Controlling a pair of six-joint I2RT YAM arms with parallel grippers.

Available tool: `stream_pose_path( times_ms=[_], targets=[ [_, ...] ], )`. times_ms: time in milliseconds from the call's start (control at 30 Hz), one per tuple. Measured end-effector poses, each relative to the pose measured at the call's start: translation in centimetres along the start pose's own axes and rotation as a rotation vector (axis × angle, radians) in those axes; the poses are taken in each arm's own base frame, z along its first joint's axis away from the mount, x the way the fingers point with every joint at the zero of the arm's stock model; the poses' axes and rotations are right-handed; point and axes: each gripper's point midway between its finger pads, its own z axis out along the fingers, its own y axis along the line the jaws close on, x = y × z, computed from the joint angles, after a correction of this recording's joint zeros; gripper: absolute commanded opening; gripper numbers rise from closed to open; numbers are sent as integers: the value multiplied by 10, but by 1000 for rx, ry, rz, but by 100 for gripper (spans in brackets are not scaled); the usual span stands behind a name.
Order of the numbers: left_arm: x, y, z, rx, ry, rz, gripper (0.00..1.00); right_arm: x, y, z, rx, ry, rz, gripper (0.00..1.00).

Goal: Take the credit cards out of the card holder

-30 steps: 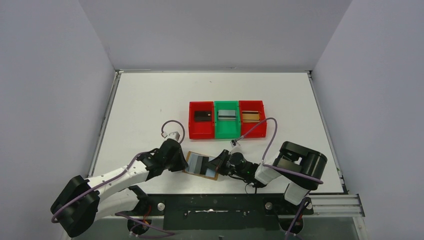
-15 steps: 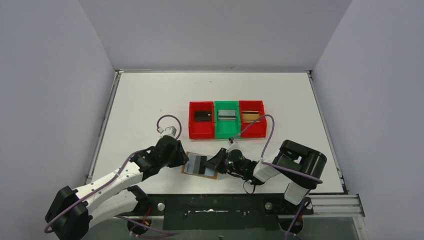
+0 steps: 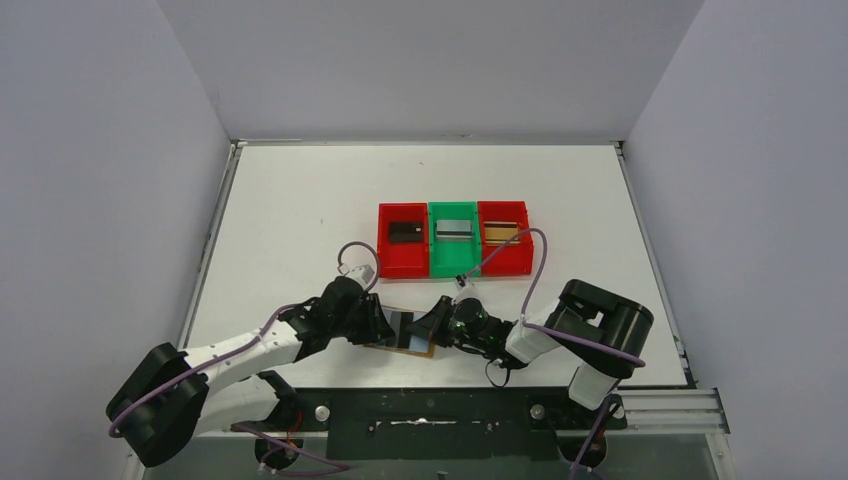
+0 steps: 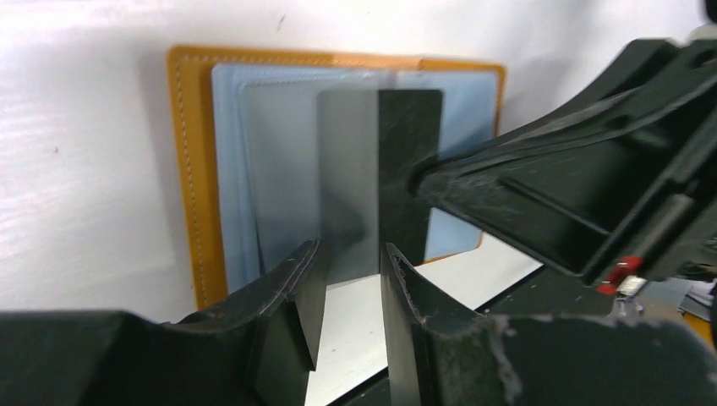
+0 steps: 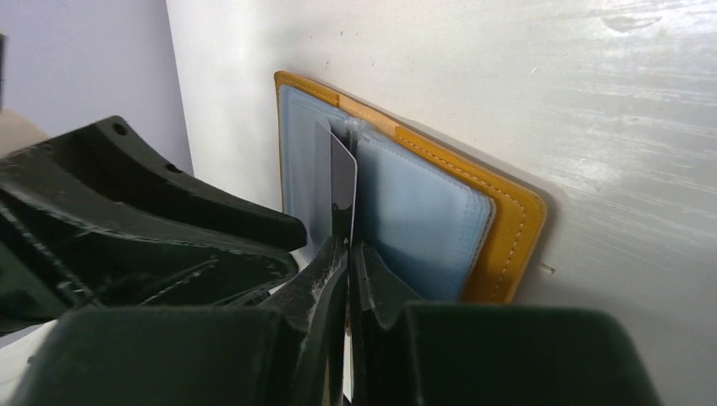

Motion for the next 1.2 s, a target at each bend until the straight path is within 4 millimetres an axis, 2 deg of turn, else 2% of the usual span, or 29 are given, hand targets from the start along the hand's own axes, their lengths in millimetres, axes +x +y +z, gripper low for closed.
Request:
stream_pose_path(
  times_ms=[100,400,533,567,767,867,1200],
  targets=[
    [11,10,5,-26,41,-7,24,0,-1,0,4,1,0,2],
    [7,13,8,-53,15,-25,17,0,0,-1,3,0,-3,16],
    [7,14,8,-60,9,-30,14,0,2,0,-2,1,-3,17],
    [7,14,8,-61,9,-31,14,0,3,1,-6,1,-4,17],
    [7,16,9,-68,2,-37,12,2,9,6,-32,0,6,0],
    [7,16,8,-72,-4,-40,12,1,13,4,-54,-5,20,0],
    [4,20,6,-92,-26,-43,12,-7,4,-16,-11,-46,18,0]
  ],
)
